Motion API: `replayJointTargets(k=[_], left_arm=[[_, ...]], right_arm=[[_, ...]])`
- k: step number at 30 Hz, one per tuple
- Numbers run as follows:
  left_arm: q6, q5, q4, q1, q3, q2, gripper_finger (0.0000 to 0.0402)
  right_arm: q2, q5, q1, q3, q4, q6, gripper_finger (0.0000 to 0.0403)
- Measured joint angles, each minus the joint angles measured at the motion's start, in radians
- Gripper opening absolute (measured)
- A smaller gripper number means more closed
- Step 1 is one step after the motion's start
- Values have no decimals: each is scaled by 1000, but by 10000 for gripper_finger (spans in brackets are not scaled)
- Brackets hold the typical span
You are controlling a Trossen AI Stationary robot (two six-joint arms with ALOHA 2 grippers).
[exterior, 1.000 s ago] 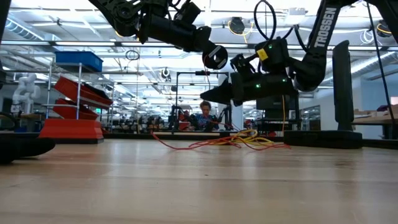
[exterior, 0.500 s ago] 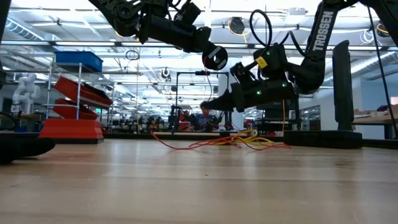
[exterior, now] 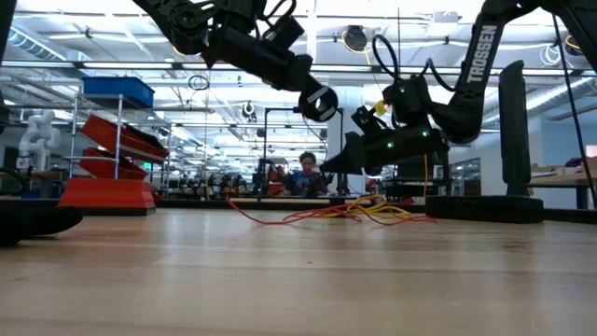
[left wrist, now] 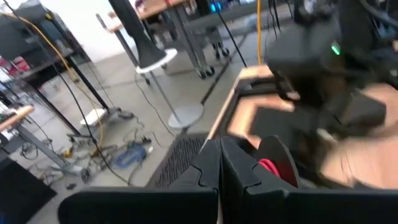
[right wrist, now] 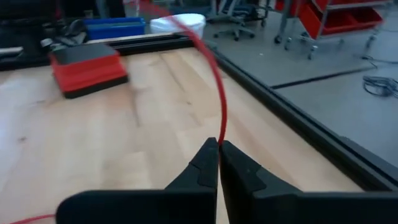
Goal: Coil cords
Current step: Coil the red wire into the spool
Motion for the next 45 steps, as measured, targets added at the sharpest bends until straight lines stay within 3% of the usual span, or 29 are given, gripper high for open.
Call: replayJointTargets(k=[8, 19, 30, 45], left_arm=[[20, 34, -145, 8, 0, 0, 0], [89, -58, -263, 24, 0, 0, 0], [117, -149, -260, 25, 0, 7, 0], [79, -115, -191, 26, -10, 92, 0]], right_arm=[[-5, -15, -44, 0, -4, 54, 0], [-128, -34, -31, 0, -102, 39, 0], [-240, -56, 73, 0, -174, 17, 0], [-259, -56, 177, 0, -150, -14, 1]])
